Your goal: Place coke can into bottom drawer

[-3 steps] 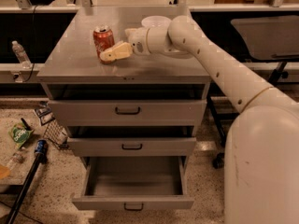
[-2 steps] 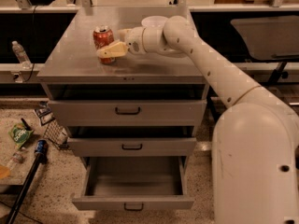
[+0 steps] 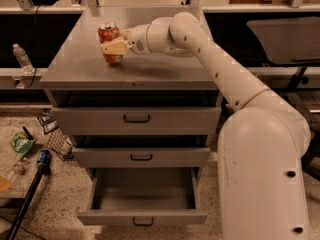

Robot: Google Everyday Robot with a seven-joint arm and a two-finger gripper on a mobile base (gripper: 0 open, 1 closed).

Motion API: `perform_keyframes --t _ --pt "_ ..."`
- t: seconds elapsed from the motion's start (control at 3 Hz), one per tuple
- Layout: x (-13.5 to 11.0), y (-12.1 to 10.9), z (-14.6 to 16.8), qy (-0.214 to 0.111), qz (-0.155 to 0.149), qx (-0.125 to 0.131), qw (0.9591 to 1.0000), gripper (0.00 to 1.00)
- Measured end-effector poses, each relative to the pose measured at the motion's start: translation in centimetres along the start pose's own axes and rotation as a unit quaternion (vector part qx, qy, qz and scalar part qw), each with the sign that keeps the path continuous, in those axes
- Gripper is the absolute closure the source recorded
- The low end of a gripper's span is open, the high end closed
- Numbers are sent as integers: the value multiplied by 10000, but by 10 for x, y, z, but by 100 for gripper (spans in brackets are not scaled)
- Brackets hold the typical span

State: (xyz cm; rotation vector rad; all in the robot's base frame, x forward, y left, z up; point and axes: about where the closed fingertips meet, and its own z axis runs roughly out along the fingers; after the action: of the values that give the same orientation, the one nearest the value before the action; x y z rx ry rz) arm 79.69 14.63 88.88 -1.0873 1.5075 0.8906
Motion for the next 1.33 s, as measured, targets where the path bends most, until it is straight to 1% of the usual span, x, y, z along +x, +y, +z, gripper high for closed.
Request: perform_keyframes --t 0.33,0.67,1.0,1.33 --pt "-31 24 -35 -4 -72 3 10000 96" --pt "-63 71 -81 174 -1 135 9998 100" --pt "-73 126 -116 153 117 188 9996 100" --pt "-57 188 -132 554 190 -82 9983 100"
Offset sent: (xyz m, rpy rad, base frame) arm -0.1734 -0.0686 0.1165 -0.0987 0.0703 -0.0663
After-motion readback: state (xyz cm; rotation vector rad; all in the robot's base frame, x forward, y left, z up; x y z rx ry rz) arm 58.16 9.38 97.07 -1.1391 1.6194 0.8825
